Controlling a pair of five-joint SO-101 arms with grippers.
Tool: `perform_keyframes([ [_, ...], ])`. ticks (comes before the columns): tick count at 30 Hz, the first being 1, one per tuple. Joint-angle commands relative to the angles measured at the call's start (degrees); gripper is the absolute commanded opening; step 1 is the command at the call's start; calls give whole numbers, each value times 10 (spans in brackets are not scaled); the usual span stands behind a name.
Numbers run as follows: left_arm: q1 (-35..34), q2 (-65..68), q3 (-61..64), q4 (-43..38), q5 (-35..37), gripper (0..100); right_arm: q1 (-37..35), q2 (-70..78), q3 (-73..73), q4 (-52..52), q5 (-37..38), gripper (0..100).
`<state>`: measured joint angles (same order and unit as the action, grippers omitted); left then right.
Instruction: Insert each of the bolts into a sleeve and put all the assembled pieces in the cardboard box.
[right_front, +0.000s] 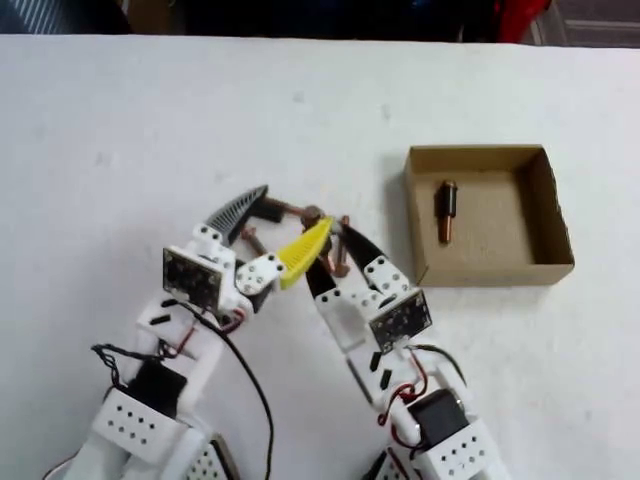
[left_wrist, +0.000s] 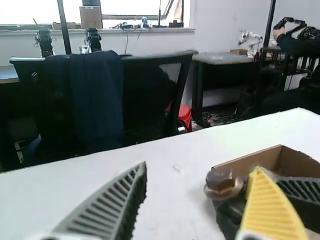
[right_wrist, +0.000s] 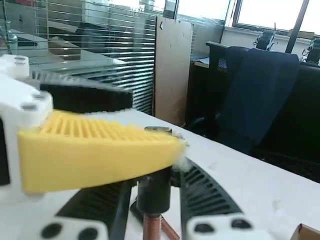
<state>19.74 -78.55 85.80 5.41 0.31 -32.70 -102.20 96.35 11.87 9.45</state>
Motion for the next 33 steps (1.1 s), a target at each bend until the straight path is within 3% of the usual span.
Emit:
perform_keyframes([
  [1,-7,-2,-12,4,3,331,7,-6,5,-13,2,17],
  [24,-73,-3,-105,4,4,329,9,-6,5,7,4,17],
  [33,-186,-3,-161,10,4,323,9,-8,5,49,5,17],
])
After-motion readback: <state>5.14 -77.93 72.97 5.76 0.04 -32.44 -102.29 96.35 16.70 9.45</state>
